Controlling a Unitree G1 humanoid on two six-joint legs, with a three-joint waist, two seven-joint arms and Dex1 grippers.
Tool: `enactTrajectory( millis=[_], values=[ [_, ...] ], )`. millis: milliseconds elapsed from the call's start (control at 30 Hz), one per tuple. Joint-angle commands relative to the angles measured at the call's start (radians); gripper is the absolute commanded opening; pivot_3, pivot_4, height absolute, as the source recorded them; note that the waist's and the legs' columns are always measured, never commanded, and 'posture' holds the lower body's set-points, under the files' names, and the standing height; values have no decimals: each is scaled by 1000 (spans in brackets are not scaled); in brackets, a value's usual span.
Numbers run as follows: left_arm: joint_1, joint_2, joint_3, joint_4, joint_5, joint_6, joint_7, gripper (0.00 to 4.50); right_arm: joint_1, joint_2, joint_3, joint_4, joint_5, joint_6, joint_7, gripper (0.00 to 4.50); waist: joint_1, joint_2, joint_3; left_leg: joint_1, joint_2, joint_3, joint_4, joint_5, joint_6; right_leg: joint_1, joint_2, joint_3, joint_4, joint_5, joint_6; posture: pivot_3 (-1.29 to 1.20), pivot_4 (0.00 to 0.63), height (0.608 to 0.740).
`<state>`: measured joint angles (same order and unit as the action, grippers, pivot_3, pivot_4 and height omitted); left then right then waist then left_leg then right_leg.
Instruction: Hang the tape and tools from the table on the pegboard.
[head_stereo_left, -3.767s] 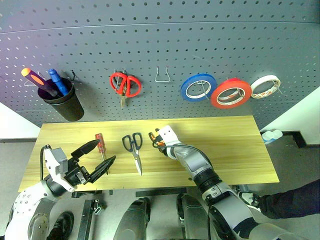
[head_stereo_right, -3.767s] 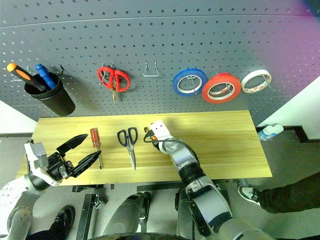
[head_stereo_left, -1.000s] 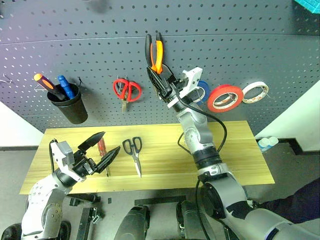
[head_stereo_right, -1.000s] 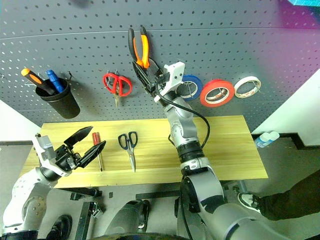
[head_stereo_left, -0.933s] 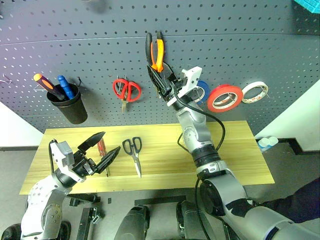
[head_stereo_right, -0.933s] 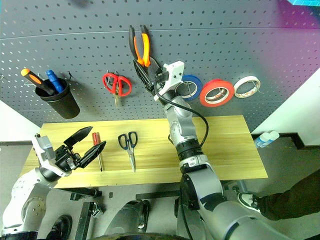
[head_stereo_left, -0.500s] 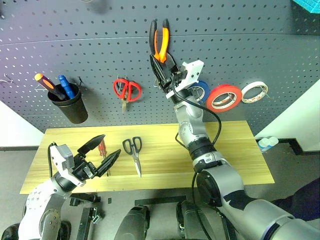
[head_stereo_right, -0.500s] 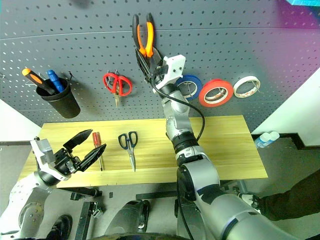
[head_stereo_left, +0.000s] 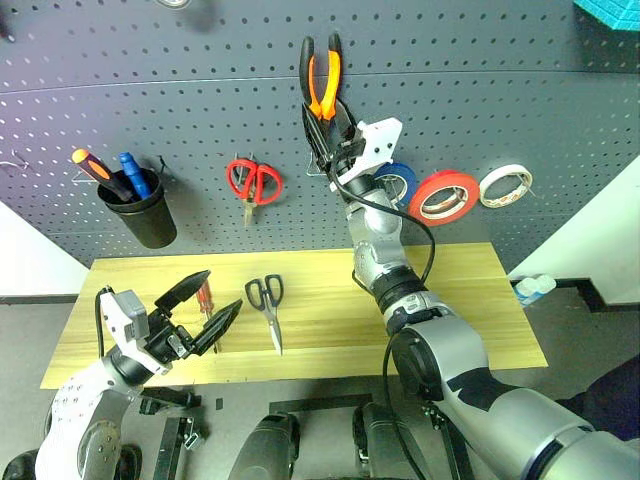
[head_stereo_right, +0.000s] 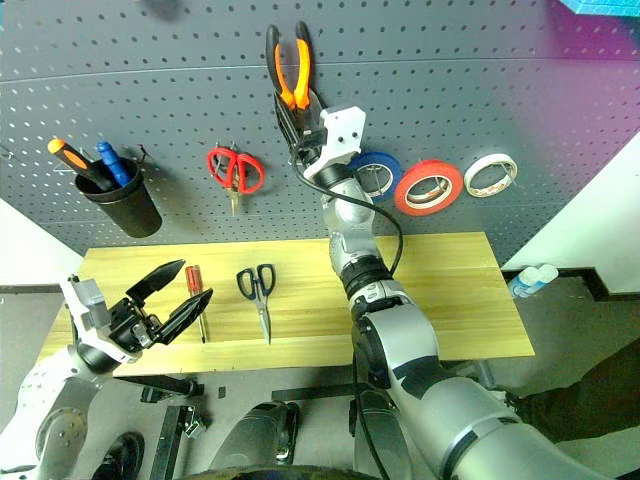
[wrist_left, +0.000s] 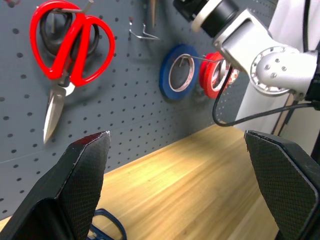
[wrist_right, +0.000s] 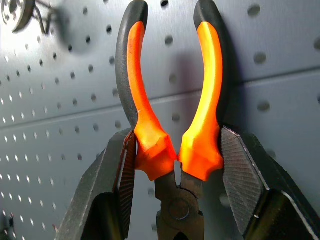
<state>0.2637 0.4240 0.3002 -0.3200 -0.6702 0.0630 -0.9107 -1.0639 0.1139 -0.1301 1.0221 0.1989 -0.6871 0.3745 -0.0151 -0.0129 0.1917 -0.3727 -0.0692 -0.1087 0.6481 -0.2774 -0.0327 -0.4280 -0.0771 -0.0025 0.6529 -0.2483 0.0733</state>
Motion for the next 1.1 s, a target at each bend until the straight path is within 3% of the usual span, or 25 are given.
enactTrajectory(
  millis=[33, 767, 1100],
  values=[
    [14, 8, 14, -46, -22, 2, 4, 4500, -37, 1, -5, 29, -19, -34, -27, 2092, 1, 0, 0, 0, 0, 0, 0, 0, 0, 0, 0, 0, 0, 0, 0, 112, 179, 740],
    [56, -2, 15, -65, -30, -1, 10, 4500, -103, -12, -36, 64, -10, -36, -11, 2091, 2, 2, 3, 0, 1, -1, -1, 1, 1, 1, 0, 0, -2, 0, -1, 132, 188, 740],
    [79, -1, 19, -82, -33, 2, 11, 4500, -20, -6, 3, 141, -96, -68, -50, 2091, 2, 3, 6, 0, 1, -1, -2, 1, 1, 1, 0, 0, -3, -1, -3, 145, 206, 740]
  ],
)
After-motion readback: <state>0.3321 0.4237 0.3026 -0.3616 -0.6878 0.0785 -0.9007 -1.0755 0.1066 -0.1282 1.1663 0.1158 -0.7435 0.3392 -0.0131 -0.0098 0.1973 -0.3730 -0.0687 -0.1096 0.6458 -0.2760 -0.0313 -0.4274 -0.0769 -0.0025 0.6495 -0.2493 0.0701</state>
